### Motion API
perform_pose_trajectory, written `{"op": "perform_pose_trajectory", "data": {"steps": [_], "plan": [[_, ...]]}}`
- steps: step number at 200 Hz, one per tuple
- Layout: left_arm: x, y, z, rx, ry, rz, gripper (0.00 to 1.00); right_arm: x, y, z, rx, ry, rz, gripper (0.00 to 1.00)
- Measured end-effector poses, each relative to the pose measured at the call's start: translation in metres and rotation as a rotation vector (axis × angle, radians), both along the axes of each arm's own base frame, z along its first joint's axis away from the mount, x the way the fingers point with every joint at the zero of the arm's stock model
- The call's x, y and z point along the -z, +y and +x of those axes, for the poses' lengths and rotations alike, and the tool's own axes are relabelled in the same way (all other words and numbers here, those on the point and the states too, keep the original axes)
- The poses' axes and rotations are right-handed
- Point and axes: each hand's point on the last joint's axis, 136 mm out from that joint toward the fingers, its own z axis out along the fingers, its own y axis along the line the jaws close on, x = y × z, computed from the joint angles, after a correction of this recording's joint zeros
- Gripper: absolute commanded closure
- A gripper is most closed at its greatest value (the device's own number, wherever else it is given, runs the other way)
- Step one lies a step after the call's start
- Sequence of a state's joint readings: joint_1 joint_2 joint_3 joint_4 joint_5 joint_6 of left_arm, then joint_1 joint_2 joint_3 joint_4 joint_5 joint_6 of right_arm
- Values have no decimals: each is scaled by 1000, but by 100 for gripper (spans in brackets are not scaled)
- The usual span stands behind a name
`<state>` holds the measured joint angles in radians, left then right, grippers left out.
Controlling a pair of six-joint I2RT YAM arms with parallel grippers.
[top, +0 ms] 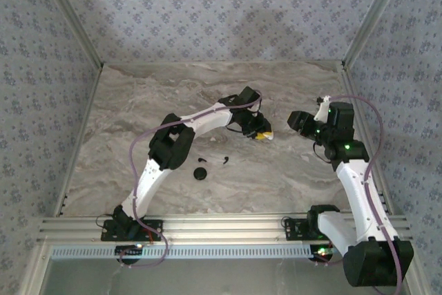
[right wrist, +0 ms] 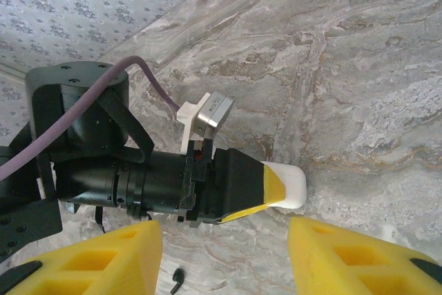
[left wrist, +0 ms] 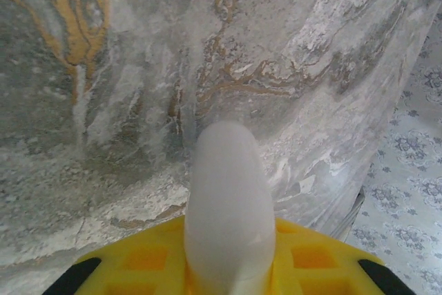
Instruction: Insert the wireless bluetooth earbuds into the charging case
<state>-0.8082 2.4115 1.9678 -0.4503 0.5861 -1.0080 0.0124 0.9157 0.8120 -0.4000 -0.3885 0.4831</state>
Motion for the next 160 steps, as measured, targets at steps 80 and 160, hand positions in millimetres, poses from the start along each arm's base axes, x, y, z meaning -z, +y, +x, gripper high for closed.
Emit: {"op": "perform_pose_trajectory", "data": {"steps": [80,160], "plan": [[9,10,-2,-12,13,59,63,-2,-1,-5,10,1,8,46],[13,28,-4,18,-30,159,55,-1,6,-10,-6,18,18,43]]}}
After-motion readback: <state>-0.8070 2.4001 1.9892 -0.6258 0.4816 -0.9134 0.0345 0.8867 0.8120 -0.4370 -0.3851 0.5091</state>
